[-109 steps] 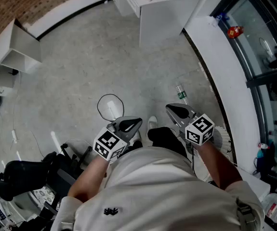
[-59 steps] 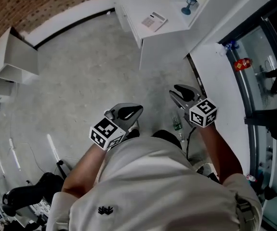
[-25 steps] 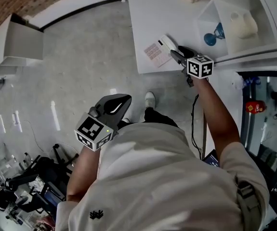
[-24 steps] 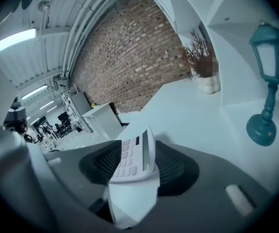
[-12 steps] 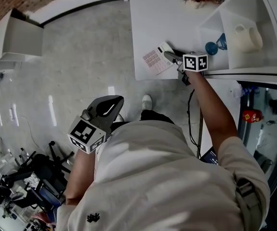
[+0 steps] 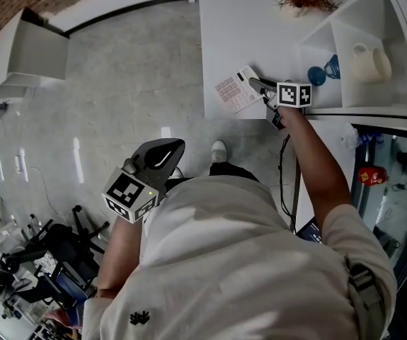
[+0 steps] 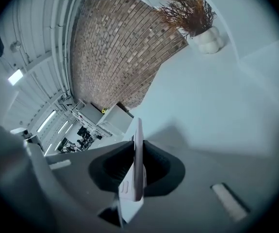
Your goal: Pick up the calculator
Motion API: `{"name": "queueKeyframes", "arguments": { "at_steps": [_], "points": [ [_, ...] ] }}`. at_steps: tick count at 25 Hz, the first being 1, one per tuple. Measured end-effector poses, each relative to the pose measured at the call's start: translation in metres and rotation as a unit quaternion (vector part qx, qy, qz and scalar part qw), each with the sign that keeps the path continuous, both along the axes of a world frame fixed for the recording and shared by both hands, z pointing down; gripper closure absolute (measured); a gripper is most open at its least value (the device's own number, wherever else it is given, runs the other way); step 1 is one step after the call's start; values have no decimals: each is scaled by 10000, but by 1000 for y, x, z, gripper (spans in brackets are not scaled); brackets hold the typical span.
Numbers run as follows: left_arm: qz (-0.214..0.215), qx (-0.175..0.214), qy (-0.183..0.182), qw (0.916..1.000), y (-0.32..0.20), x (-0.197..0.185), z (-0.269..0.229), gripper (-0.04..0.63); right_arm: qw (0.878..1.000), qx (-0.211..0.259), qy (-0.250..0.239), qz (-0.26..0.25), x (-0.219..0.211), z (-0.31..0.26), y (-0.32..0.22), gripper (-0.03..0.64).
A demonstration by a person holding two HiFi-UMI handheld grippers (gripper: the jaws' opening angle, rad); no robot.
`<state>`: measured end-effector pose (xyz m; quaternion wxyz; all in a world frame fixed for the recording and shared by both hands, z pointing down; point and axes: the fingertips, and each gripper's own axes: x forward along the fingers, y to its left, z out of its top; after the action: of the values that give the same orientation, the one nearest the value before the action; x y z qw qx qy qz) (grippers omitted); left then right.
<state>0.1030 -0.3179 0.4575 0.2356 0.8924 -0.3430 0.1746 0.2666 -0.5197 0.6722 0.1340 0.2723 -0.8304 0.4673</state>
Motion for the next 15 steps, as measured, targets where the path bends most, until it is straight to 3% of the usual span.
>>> {"name": "queueKeyframes", "arguments": {
  "at_steps": [15],
  "points": [
    [183, 211, 201, 9994, 33, -45, -12, 591, 9973, 534, 269, 429, -14, -54, 22, 558]
  ]
}}
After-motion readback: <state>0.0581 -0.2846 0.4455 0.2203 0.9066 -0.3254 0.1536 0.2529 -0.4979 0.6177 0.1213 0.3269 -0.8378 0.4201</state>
